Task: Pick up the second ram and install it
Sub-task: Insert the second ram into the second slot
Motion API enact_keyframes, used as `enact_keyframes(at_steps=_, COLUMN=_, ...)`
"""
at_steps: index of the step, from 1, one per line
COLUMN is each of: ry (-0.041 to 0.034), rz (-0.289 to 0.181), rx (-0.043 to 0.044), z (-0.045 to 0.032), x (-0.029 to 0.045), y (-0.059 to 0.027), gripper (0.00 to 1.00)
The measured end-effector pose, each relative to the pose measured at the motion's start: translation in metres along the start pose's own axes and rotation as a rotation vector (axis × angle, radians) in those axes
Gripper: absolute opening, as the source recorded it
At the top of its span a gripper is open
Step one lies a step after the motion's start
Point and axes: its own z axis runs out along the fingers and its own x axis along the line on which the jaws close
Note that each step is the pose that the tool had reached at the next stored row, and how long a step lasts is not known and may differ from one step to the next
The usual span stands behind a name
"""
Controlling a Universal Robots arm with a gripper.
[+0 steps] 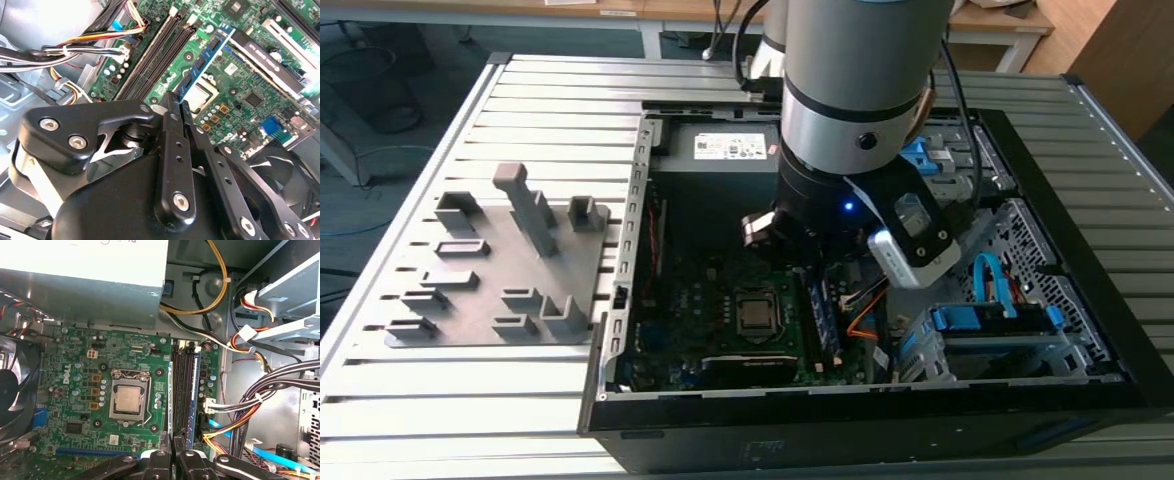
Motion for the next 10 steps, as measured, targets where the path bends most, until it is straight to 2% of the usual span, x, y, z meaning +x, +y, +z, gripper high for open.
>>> enact_keyframes(at_steps=10, ry=-0.0015, rz=0.036, rx=0.0032, z=0.0, x=0.0, y=0.0, gripper=0.14)
